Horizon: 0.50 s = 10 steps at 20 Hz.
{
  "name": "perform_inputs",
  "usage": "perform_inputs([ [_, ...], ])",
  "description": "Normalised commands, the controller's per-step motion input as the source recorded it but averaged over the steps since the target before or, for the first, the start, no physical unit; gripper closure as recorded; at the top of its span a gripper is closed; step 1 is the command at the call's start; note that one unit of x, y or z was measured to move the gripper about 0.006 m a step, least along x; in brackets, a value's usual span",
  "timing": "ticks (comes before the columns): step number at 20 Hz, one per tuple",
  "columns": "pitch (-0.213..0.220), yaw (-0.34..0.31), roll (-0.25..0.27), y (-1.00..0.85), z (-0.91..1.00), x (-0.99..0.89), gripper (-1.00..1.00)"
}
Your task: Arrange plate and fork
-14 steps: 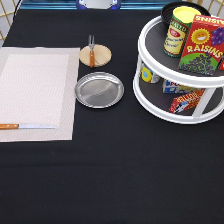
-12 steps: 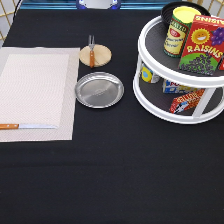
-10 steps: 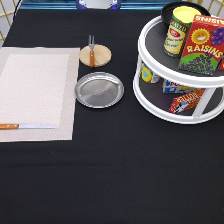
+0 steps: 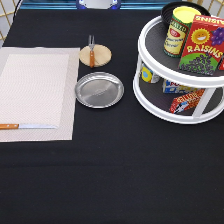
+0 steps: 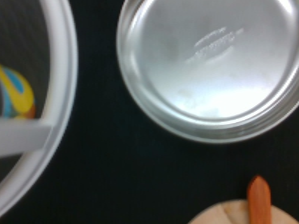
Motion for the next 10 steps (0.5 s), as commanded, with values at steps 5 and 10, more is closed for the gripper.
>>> perform_inputs([
  [5, 0.104, 0.011, 0.052, -0.24, 0.11, 0.91, -1.00],
  [10, 0.102, 0.036, 0.092, -0.21, 0.00, 0.83, -1.00],
])
